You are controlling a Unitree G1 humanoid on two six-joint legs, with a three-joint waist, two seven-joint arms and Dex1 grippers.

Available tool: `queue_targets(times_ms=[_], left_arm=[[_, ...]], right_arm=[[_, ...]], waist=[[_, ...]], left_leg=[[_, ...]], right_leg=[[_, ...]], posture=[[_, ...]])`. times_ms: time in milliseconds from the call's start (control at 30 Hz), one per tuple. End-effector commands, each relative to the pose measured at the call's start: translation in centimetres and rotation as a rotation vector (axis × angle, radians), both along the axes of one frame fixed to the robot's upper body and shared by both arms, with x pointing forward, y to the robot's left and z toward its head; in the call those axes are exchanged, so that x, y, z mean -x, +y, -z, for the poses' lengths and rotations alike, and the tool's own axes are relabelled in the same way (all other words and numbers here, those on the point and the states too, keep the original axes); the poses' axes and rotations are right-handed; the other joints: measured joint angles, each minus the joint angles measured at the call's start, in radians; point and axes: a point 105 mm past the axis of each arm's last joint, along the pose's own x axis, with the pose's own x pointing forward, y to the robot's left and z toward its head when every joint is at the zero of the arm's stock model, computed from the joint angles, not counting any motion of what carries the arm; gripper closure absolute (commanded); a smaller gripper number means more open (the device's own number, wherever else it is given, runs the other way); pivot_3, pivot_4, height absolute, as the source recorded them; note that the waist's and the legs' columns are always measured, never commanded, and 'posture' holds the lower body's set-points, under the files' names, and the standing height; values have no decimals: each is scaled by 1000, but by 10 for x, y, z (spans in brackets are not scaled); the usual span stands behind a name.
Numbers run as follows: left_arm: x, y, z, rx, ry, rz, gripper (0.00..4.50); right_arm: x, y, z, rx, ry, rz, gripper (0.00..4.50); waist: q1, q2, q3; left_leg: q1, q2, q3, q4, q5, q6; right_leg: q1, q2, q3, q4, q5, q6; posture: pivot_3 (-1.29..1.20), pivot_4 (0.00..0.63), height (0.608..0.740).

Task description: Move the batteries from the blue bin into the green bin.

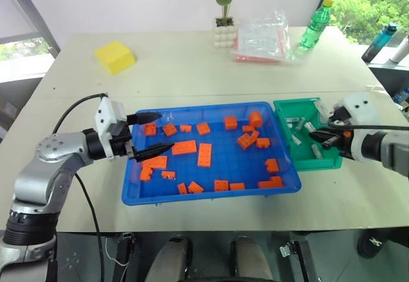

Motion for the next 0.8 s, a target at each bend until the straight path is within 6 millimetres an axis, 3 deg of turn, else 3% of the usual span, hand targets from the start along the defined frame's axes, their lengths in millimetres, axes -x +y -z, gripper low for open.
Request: queue_targets(times_ms=[33,167,300,433,567,667,800], left_arm=[[1,4,-12,-2,-38,1,0],[3,8,-15,-7,-30,-2,0],[5,16,-20,-17,-9,4,0],[2,46,-34,-45,20,-28,0],[-3,69,-51,-75,8,-68,0],[-4,78,-56,-100,-4,-87,0],[-2,83,-54,-131,-7,-92,0]], right_arm=[[-7,-7,-10,19,-84,8,2521],[-7,-6,-12,14,-115,-80,450],[0,-7,-20,16,-161,-215,450],[17,-26,-43,-39,-171,-366,450],[24,-66,-54,-26,-117,-372,450],[28,-83,-55,-43,-76,-372,450],[28,-86,-41,-30,-42,-398,450]], waist=[[2,0,0],[8,0,0],[7,0,0],[6,1,1],[5,1,1],[2,2,1],[-1,2,1]], left_leg=[[0,0,0,0,0,0],[0,0,-1,0,0,0],[0,0,-1,0,0,0],[0,0,-1,0,0,0],[1,0,-1,0,0,0],[1,0,-1,0,0,0],[1,1,-1,0,0,0]], right_leg=[[0,0,0,0,0,0],[0,0,0,-1,0,0],[1,0,0,-2,0,0],[1,0,0,-1,0,0],[2,0,-1,-3,0,0],[3,0,-2,-4,0,0],[3,1,-2,-4,0,0]], posture=[[0,150,726],[0,150,726],[0,150,726],[0,150,726],[0,150,726],[0,150,726],[0,150,726]])
